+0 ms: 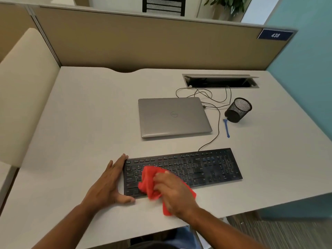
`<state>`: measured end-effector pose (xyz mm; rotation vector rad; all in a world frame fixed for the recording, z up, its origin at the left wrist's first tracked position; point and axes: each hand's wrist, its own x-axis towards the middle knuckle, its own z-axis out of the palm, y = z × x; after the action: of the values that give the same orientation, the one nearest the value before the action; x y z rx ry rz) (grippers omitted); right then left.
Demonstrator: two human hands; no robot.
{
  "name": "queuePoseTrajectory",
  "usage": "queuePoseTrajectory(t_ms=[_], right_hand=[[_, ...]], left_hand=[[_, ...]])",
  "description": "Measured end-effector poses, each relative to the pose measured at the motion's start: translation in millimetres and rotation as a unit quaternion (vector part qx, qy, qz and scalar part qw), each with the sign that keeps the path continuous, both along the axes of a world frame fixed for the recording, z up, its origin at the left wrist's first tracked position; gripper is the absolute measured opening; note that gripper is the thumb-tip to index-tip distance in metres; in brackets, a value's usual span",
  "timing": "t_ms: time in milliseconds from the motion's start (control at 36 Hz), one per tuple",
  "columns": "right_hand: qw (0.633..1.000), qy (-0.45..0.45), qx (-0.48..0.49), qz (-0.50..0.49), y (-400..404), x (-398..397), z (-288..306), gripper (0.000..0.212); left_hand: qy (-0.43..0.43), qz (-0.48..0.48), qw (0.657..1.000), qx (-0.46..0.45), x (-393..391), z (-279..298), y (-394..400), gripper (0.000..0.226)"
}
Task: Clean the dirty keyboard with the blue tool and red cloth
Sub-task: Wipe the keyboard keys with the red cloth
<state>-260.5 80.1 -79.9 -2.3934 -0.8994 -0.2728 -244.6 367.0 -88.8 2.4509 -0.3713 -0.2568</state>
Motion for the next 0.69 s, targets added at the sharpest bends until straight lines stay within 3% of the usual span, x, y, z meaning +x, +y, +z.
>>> queuePoseTrajectory(t_ms=[83, 139, 278, 389, 528, 611, 694], right_hand=[[0.973, 0.049, 0.01, -0.226, 5.9, 9.3, 8.7, 0.036], [0.953, 0.096, -0.028, -0.285, 29.6, 13.1, 14.2, 0.05], [0.987, 0.101, -0.088, -0.092, 76.2, 1.2, 8.9, 0.073], [0.986, 0.061, -0.113, -0.111, 36.7, 16.8, 2.1, 0.064], [0.947, 0.102, -0.122, -0.279, -56.8, 43.5, 20.6, 0.078], [0.91, 0.121, -0.059, -0.392, -114.5, 52.2, 30.7, 0.061], [0.877, 0.125, -0.025, -0.464, -119.3, 57.7, 30.7, 0.041]], left_hand=[[0.007, -0.001, 1.0, -0.003, 0.7, 1.7, -0.7, 0.145], [0.005, -0.005, 1.0, -0.001, 1.1, 3.0, -1.6, 0.144], [-0.002, -0.012, 1.0, 0.004, 1.2, 3.1, -3.0, 0.143], [-0.001, -0.01, 1.0, -0.004, 2.5, 4.2, -1.9, 0.143], [0.0, -0.012, 1.0, -0.003, 1.0, 6.3, -1.5, 0.142], [-0.001, -0.013, 1.0, -0.005, 0.9, 6.1, -1.5, 0.143], [0.002, -0.011, 1.0, -0.004, 1.2, 5.9, -1.9, 0.145]])
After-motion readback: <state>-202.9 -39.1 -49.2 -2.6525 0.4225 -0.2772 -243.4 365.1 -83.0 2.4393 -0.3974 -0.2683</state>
